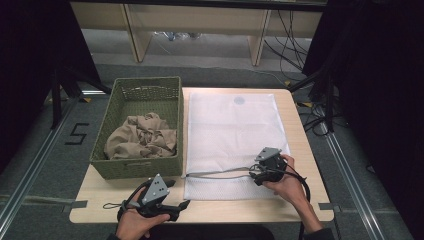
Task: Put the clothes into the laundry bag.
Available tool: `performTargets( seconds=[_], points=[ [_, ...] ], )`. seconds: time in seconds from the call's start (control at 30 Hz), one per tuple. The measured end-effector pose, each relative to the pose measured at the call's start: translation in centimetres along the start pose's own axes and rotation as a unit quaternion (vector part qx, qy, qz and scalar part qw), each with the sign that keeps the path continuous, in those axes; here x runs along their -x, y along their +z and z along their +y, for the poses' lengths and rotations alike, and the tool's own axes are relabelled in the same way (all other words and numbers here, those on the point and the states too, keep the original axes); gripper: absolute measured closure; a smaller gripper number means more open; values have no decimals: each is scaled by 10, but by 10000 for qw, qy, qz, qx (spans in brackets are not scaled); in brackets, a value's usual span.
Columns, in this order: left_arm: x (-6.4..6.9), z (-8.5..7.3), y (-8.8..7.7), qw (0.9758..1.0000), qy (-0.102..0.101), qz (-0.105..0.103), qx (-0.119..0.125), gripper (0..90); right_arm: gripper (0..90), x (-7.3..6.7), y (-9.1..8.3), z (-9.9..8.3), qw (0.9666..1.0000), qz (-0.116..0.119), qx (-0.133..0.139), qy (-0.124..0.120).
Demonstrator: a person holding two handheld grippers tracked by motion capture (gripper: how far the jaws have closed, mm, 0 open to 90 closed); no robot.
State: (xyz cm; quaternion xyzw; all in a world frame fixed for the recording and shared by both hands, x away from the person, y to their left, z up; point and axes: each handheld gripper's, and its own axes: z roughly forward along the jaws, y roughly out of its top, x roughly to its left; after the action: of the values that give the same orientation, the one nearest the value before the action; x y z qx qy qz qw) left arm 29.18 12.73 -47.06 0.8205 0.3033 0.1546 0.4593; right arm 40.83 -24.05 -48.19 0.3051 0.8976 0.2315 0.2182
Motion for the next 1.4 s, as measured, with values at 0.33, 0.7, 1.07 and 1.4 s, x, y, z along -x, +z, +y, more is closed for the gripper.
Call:
performTargets(
  seconds=[0.33, 0.7, 1.07, 1.4],
  points=[
    [3, 0, 1, 9999, -128, -29, 71, 221, 265, -5, 22, 21, 9987, -81, -331, -371],
    [4, 1, 1, 9998, -77, -140, 139, 220, 309, 6, 38, 38, 9986, -427, -195, -250],
    [3, 2, 1, 9998, 15, -131, 114, 220, 305, 24, 48, 36, 9966, 734, -123, 351],
    [4, 2, 1, 9998, -21, -167, 121, 220, 737, 30, 47, 34, 9927, 1071, -62, 549]
  ],
)
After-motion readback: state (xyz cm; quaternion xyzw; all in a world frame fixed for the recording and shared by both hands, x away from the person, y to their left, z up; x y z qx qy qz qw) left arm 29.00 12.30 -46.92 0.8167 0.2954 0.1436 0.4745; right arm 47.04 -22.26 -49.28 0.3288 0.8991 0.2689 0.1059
